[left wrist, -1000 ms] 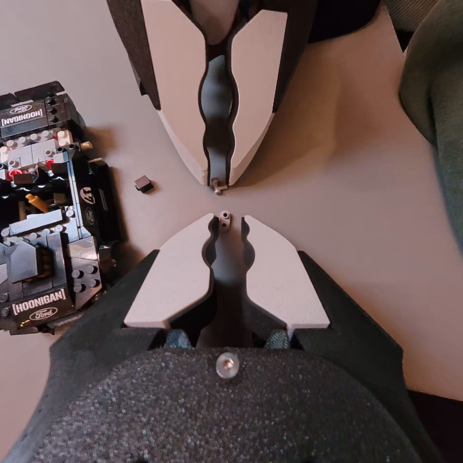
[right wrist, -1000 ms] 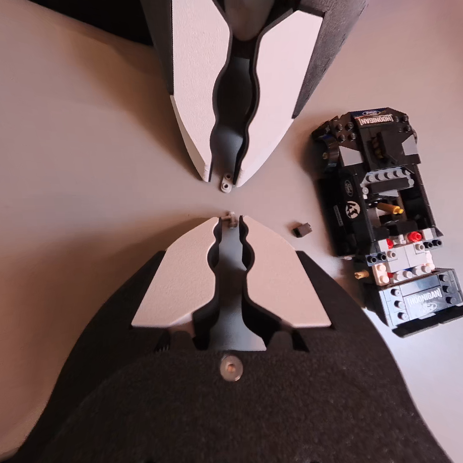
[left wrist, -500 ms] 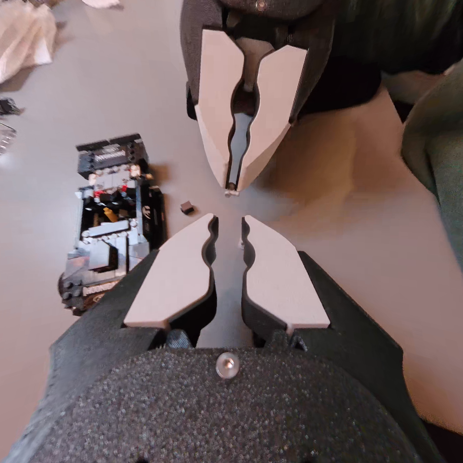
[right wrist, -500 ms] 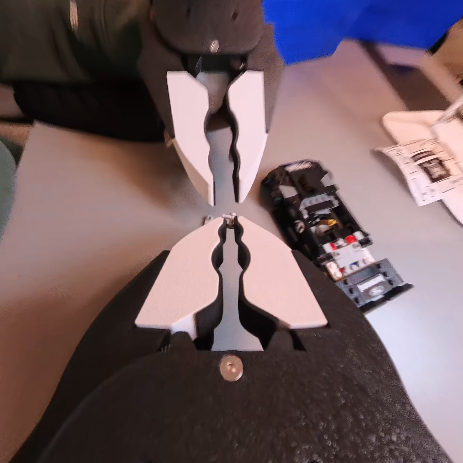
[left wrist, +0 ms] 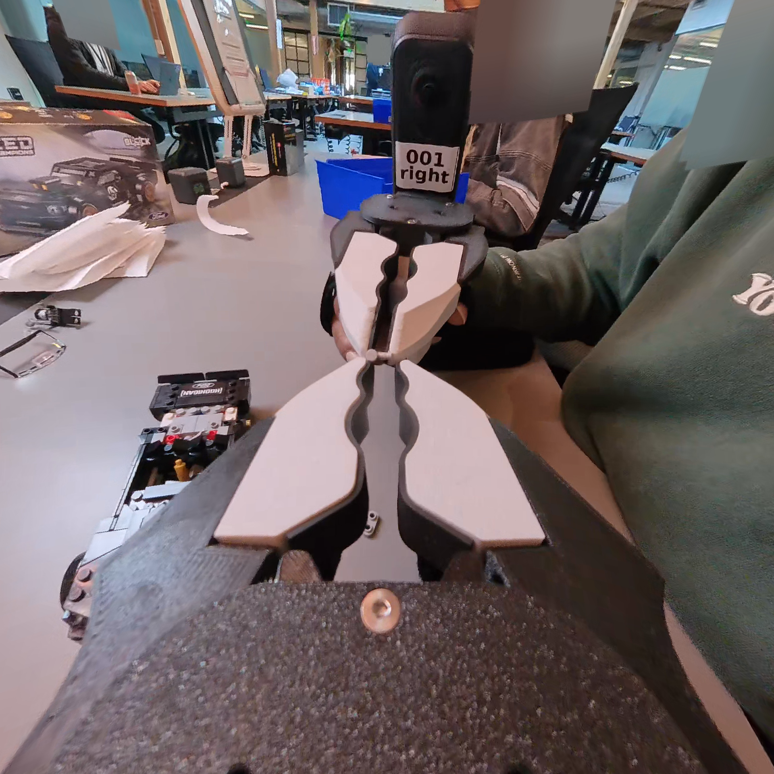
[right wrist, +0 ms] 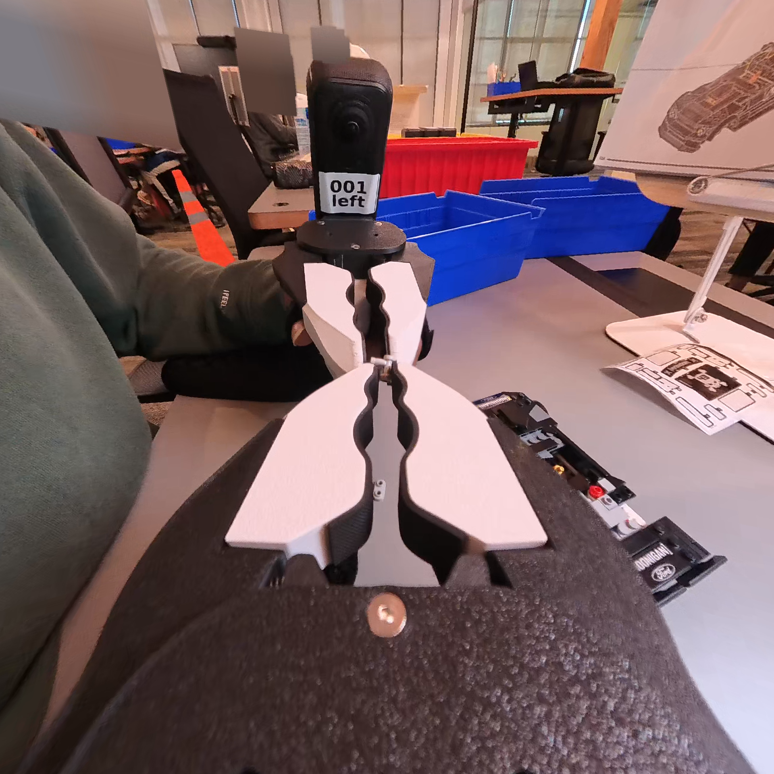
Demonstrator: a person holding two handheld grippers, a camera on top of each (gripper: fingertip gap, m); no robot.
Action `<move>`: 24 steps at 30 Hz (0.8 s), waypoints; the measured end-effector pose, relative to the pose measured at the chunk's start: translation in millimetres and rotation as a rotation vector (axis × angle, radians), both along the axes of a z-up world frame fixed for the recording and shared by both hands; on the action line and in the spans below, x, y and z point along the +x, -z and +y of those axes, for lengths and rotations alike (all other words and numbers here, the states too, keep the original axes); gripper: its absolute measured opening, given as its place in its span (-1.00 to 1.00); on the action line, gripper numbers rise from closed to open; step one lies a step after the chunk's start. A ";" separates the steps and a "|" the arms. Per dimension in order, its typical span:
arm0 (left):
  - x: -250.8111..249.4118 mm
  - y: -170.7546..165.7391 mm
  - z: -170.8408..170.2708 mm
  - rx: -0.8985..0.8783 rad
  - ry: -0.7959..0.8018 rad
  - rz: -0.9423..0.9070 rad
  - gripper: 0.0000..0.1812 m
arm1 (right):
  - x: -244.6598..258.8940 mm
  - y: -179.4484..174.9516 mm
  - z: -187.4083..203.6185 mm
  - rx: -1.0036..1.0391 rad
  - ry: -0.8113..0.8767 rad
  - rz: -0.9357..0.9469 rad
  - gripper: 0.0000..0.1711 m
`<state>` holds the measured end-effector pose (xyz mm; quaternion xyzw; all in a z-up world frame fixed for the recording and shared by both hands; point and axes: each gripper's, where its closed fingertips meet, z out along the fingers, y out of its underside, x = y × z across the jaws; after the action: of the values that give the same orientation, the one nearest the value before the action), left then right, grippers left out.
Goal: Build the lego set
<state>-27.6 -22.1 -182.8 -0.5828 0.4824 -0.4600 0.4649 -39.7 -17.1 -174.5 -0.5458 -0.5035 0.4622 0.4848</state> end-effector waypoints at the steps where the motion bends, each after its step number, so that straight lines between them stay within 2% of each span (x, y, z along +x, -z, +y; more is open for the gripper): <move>1: 0.1 -0.6 -0.2 -0.002 0.001 -0.004 -0.89 | 0.5 -0.3 -0.1 0.001 -0.003 0.002 -0.93; 18: -0.7 -10.8 -1.2 -0.020 -0.002 -0.072 -0.98 | 0.8 5.7 -6.0 0.035 -0.019 -0.028 -0.93; 24: -5.1 -23.3 2.8 -0.078 -0.006 -0.166 -0.89 | 4.2 -9.8 -6.9 -0.043 -0.040 0.087 -0.94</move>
<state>-32.6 -19.3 -159.5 -0.5618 0.4219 -0.5237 0.4818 -35.5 -24.0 -164.6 -0.5251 -0.4827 0.5060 0.4850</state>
